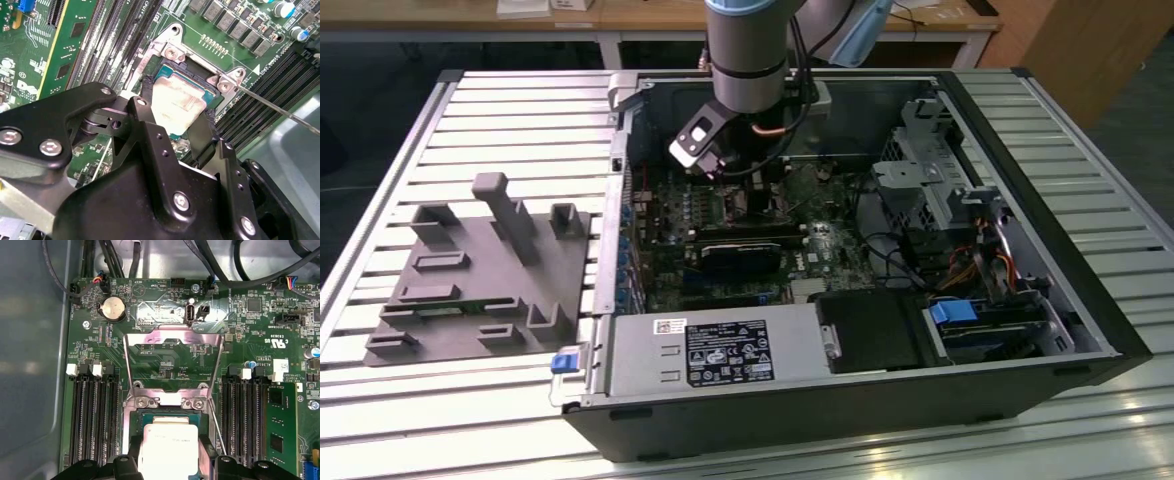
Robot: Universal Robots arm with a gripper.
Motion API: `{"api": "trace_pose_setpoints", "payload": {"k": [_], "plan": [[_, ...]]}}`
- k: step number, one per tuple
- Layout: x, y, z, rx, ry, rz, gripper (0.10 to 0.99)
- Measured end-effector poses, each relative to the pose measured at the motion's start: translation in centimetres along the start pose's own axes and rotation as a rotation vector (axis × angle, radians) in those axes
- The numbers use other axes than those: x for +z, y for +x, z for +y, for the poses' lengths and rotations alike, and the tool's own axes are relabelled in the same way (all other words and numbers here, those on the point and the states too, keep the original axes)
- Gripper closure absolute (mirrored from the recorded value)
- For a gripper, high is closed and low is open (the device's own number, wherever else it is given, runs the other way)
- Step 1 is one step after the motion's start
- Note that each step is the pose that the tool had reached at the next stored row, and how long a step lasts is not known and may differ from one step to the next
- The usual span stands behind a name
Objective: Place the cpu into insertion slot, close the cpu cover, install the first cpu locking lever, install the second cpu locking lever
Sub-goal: 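Place the cpu into insertion slot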
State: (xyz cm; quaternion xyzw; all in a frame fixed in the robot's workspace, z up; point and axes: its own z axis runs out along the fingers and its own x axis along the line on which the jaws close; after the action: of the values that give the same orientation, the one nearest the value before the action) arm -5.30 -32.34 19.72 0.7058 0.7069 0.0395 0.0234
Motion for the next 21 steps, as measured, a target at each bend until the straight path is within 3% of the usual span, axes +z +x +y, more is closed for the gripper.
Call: {"api": "trace_pose_setpoints", "payload": {"k": [21], "plan": [[0.22,-0.01,-0.11,0.0,0.0,0.0,0.553]]}}
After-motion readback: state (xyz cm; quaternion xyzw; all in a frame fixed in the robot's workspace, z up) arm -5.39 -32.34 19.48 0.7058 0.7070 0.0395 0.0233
